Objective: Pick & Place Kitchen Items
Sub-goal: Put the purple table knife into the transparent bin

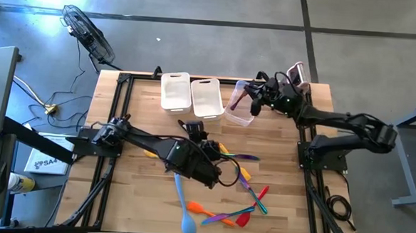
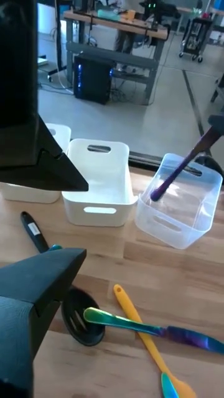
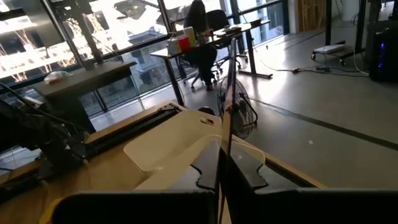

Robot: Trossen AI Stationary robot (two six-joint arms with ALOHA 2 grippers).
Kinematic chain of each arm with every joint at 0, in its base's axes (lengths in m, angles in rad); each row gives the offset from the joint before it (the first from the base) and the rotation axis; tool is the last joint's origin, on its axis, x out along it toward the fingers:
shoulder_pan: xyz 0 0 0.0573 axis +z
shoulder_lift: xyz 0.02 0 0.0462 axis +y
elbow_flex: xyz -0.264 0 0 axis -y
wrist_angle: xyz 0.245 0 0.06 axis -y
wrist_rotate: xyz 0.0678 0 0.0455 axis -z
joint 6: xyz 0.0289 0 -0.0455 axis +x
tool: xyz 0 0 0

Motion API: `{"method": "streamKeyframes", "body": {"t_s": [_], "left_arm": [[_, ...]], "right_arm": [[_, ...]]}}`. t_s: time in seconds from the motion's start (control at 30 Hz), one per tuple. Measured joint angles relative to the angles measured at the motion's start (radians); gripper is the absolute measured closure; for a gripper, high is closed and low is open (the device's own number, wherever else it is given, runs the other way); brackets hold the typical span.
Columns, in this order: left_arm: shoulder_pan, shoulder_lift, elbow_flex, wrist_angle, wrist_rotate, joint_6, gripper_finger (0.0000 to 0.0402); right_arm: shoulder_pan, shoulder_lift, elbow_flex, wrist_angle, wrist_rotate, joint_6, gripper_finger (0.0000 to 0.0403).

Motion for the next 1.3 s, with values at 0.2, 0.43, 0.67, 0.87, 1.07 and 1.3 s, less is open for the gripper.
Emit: {"method": "streamKeyframes", "body": {"t_s": [0.2, 0.43, 0.67, 0.87, 1.07, 1.3], "left_arm": [[0.001, 0.0, 0.0, 0.0, 0.006, -0.003, 0.0249], [0.001, 0.0, 0.0, 0.0, 0.007, -0.011, 0.0249], [0.001, 0.001, 0.0, 0.0, 0.007, -0.011, 0.0249], [0.001, 0.001, 0.0, 0.0, 0.007, -0.019, 0.0249], [0.001, 0.001, 0.0, 0.0, 0.007, -0.019, 0.0249], [0.001, 0.001, 0.0, 0.0, 0.019, -0.026, 0.0249]], "right_arm": [[-0.002, 0.092, 0.001, 0.034, 0.025, 0.004, 0.0399], [0.002, 0.164, 0.001, 0.038, 0.05, 0.007, 0.0399], [0.008, 0.169, 0.002, 0.008, 0.048, 0.019, 0.0399], [0.007, 0.168, 0.003, -0.009, 0.029, 0.037, 0.0399], [0.007, 0.168, 0.003, -0.015, -0.046, 0.06, 0.0399], [0.007, 0.169, 0.001, -0.007, -0.059, 0.077, 0.0399]]}}
